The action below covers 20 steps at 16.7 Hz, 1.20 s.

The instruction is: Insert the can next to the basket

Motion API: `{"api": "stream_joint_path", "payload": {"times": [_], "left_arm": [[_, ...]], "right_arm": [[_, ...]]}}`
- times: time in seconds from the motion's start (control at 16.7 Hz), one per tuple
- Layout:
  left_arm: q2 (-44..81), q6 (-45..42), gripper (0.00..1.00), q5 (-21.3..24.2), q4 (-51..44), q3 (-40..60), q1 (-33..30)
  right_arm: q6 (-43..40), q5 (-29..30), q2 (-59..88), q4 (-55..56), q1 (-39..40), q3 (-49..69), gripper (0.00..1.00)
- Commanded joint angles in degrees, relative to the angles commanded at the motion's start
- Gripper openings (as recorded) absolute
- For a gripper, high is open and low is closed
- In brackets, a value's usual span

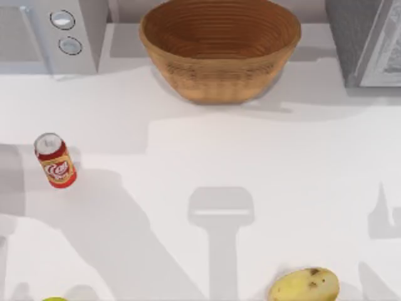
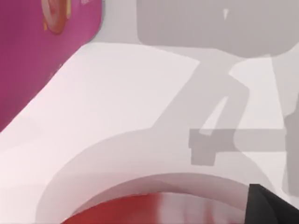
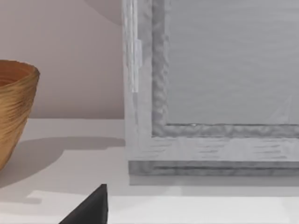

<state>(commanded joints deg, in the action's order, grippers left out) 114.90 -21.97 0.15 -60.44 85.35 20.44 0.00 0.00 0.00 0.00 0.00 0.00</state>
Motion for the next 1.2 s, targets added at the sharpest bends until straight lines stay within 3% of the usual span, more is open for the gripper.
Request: {"api": "stream_joint_path", "payload": {"times": [0.66,1.2], "left_arm": [[0.0,0.0,0.98,0.0,0.0,0.0,0.0],[0.0,0.0,1.00,0.0,0.0,0.0,-0.1]], "right_arm": [[0.0,0.0,0.0,0.0,0.0,0.0,1.00],[0.0,0.0,0.0,0.0,0.0,0.0,1.00]]}}
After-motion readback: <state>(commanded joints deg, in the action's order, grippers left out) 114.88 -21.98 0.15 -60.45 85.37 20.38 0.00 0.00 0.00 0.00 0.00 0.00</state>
